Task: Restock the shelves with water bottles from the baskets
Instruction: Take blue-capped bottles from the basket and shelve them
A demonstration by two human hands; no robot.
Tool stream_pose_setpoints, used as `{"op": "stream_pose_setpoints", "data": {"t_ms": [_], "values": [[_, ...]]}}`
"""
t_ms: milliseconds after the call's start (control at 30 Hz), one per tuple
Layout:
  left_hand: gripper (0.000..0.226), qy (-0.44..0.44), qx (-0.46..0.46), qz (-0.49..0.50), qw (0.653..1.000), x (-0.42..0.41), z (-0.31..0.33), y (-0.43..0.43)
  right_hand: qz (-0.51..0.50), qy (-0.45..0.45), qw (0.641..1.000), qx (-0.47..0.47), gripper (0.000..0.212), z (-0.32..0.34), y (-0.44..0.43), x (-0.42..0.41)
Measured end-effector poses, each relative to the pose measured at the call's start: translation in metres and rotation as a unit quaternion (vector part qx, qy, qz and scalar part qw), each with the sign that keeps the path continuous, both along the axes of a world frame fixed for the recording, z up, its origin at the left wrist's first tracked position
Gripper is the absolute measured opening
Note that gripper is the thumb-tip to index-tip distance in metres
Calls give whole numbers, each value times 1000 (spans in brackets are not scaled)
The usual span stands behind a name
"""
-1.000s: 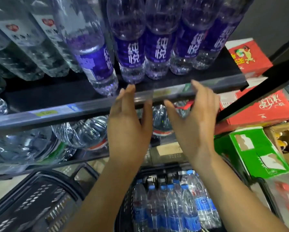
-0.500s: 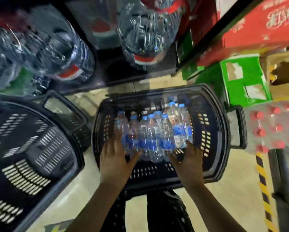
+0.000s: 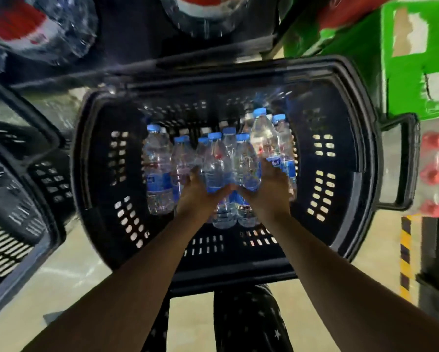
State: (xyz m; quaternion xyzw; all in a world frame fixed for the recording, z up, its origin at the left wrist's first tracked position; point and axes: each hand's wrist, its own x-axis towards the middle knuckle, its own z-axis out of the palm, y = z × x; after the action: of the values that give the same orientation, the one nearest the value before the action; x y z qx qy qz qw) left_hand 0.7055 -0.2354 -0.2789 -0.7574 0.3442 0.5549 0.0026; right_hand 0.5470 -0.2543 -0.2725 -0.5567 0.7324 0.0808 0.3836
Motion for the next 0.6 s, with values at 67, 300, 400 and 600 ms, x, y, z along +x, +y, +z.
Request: {"op": "stream_pose_setpoints", "data": {"t_ms": [67, 300, 400, 600], "values": [[119, 18, -12, 40, 999, -7, -18, -2, 13, 2, 1000, -19, 93, -19, -10, 7], [90, 24, -59, 86, 994, -10, -37, 3, 16, 12, 1000, 22, 79, -33, -37, 5], [69, 53, -69, 102, 991, -4, -38, 8, -2, 2, 999, 49, 74, -23, -41, 12], [81, 97, -95, 159, 978, 17, -19, 22, 6, -163, 985, 55, 44, -13, -28, 27]]}}
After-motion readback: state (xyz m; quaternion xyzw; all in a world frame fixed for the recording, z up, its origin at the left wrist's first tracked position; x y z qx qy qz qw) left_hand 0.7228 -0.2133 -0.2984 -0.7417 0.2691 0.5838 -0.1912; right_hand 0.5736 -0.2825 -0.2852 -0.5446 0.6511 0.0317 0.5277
